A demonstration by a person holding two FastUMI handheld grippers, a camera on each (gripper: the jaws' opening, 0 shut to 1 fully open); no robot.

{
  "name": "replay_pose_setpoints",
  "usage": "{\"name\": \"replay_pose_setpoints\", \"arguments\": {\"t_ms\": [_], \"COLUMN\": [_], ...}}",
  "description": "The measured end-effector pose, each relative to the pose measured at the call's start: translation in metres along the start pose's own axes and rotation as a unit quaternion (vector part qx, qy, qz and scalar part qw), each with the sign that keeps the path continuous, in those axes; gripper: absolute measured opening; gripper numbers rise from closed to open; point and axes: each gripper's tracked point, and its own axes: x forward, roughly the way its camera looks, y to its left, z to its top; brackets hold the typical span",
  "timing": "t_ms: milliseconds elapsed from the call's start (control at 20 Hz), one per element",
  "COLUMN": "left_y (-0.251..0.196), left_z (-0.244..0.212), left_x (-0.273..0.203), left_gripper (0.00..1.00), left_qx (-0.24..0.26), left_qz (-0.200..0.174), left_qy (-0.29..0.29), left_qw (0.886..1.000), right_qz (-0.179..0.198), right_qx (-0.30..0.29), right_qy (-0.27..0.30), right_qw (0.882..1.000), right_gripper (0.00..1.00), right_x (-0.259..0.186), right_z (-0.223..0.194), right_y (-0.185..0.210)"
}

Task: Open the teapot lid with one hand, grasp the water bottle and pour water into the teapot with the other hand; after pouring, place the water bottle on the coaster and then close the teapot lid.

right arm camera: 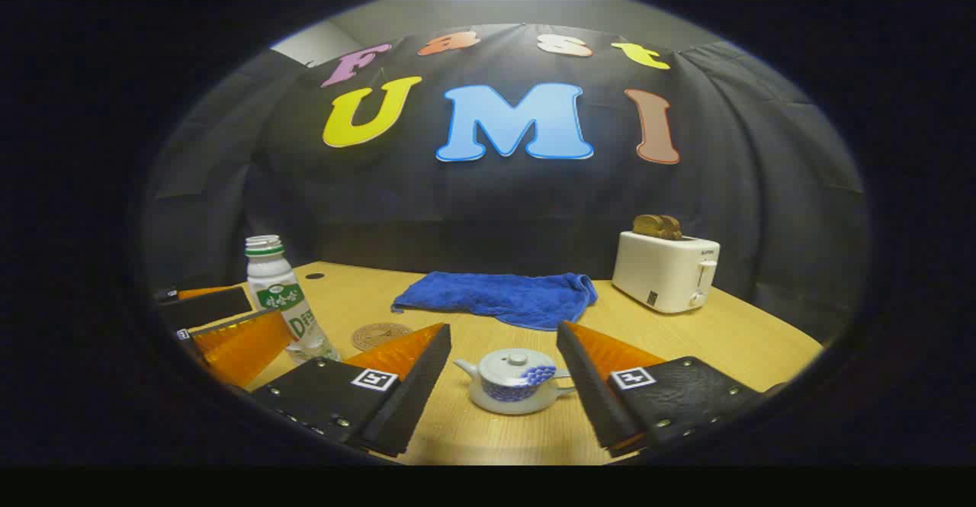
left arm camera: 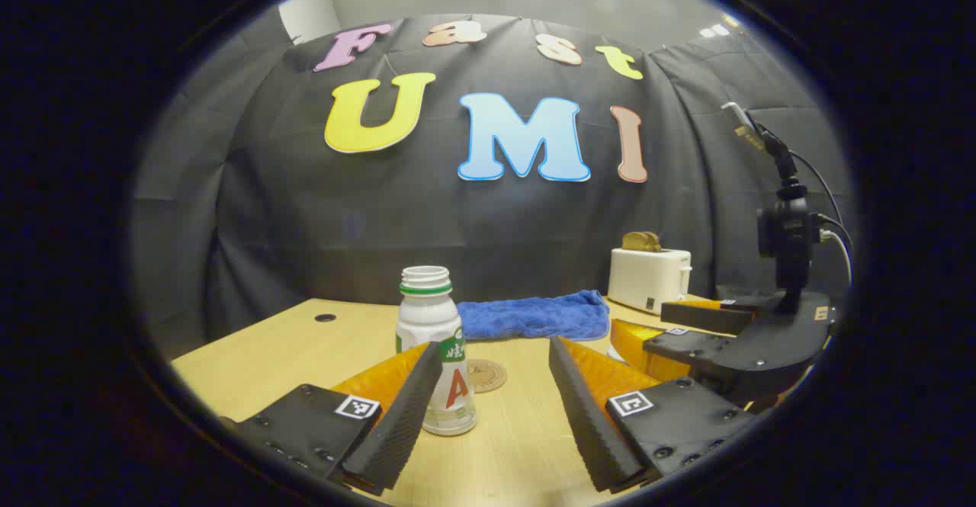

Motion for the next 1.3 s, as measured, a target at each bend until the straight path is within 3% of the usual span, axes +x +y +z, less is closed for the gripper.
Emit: {"name": "replay_pose_setpoints", "arguments": {"t_ms": [150, 200, 350, 400, 450, 500, 550, 800, 850, 900, 1000, 1050, 1150, 1200, 1300], "left_y": [-0.001, -0.001, -0.002, -0.003, -0.003, -0.001, -0.001, -0.001, -0.002, -0.001, -0.001, -0.001, 0.0, 0.004, 0.013], "left_z": [-0.001, -0.001, -0.003, -0.002, -0.004, -0.004, -0.005, -0.009, -0.01, -0.009, -0.011, -0.011, -0.014, -0.015, -0.016], "left_x": [0.001, 0.003, 0.001, 0.001, 0.001, 0.002, 0.003, 0.004, 0.004, 0.004, 0.004, 0.004, 0.006, 0.007, 0.011], "left_gripper": [0.94, 0.94, 0.99, 0.99, 0.94, 0.89, 0.99, 0.99, 0.98, 0.98, 0.98, 0.98, 0.98, 0.98, 0.97], "left_qx": [-0.004, -0.003, -0.004, -0.007, -0.01, -0.012, -0.015, -0.03, -0.031, -0.032, -0.035, -0.035, -0.032, -0.028, -0.019], "left_qz": [-0.006, -0.006, -0.009, -0.012, -0.013, -0.013, -0.015, -0.021, -0.022, -0.022, -0.022, -0.022, -0.019, -0.014, -0.005], "left_qy": [-0.001, 0.0, 0.0, 0.0, 0.002, 0.003, 0.004, 0.009, 0.01, 0.01, 0.011, 0.011, 0.015, 0.015, 0.015], "left_qw": [1.0, 1.0, 1.0, 1.0, 1.0, 1.0, 1.0, 0.999, 0.999, 0.999, 0.999, 0.999, 0.999, 0.999, 1.0], "right_qz": [-0.013, -0.01, -0.015, -0.018, -0.019, -0.021, -0.02, -0.009, -0.032, -0.03, -0.022, -0.022, -0.027, -0.025, -0.017], "right_qx": [0.005, 0.009, 0.012, 0.012, 0.011, 0.007, 0.005, -0.003, 0.001, 0.01, 0.01, 0.008, 0.003, 0.012, 0.011], "right_qy": [0.012, 0.016, 0.029, 0.031, 0.032, 0.034, 0.036, 0.049, 0.034, 0.037, 0.042, 0.044, 0.042, 0.043, 0.044], "right_qw": [1.0, 1.0, 0.999, 0.999, 0.999, 0.999, 0.999, 0.999, 0.999, 0.999, 0.999, 0.999, 0.999, 0.999, 0.999], "right_gripper": [0.82, 0.72, 0.68, 0.47, 0.49, 0.46, 0.46, 0.46, 0.46, 0.0, 0.0, 0.16, 0.16, 0.02, 0.02], "right_x": [0.012, 0.013, 0.019, 0.02, 0.021, 0.022, 0.023, 0.025, 0.036, 0.026, 0.028, 0.029, 0.029, 0.028, 0.03], "right_z": [-0.007, -0.009, -0.017, -0.018, -0.02, -0.021, -0.022, -0.031, -0.036, -0.025, -0.028, -0.03, -0.029, -0.027, -0.026], "right_y": [-0.004, -0.003, -0.005, -0.008, -0.006, -0.008, -0.009, -0.001, -0.01, -0.01, -0.008, -0.008, -0.01, -0.009, -0.009]}}
